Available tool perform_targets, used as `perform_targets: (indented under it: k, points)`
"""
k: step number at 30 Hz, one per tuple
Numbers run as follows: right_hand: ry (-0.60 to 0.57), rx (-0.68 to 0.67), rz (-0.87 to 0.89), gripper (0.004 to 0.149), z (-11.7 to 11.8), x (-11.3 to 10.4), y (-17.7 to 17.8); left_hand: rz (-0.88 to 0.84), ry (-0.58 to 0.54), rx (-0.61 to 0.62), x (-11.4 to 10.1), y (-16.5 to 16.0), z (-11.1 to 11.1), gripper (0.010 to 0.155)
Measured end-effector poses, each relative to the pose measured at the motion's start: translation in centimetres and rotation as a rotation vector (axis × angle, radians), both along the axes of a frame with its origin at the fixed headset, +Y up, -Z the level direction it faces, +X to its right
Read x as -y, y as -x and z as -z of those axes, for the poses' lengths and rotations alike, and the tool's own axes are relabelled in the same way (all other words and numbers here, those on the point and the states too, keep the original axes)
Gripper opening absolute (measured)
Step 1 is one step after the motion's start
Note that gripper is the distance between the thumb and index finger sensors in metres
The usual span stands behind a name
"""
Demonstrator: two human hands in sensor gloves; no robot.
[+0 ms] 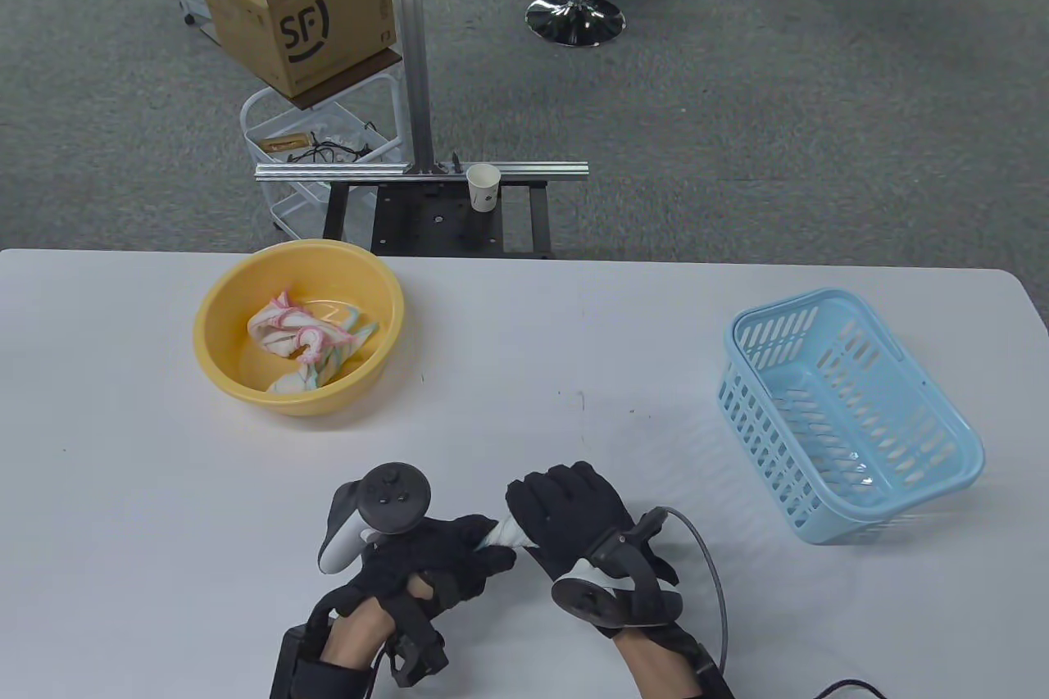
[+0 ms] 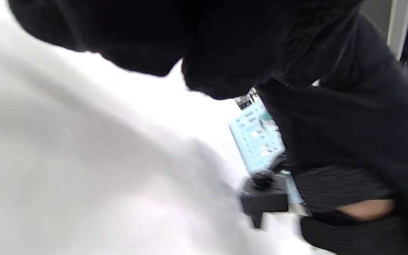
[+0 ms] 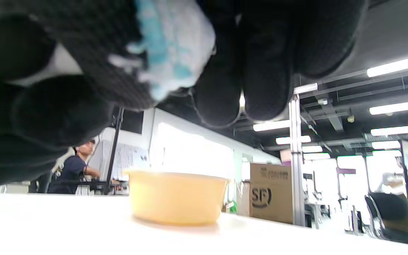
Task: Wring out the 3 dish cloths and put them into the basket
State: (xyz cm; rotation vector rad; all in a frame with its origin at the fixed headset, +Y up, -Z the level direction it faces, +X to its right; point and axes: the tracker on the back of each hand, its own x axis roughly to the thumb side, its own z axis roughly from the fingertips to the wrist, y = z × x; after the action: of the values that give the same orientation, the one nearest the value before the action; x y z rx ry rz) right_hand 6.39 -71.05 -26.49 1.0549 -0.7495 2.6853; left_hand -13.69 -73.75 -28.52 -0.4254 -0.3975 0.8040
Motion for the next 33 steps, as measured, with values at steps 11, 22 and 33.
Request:
perform_targets:
  k: [11, 22, 33]
  points:
    - [0.310, 0.096, 0.018, 0.053, 0.3, 0.2, 0.9, 0.503, -0.482, -0.040, -2.0, -1.7, -1.2, 0.052]
    - [0.728, 0.077, 0.287, 0.052, 1.8, 1.4, -1.0, 0.562, -0.707, -0.044, -2.4, -2.7, -2.1, 0.051]
    - [1.055, -0.011, 0.581, 0.049, 3.0, 3.3, -2.4, 0.549, -0.840, -0.038, -3.5, -3.2, -2.9, 0.049]
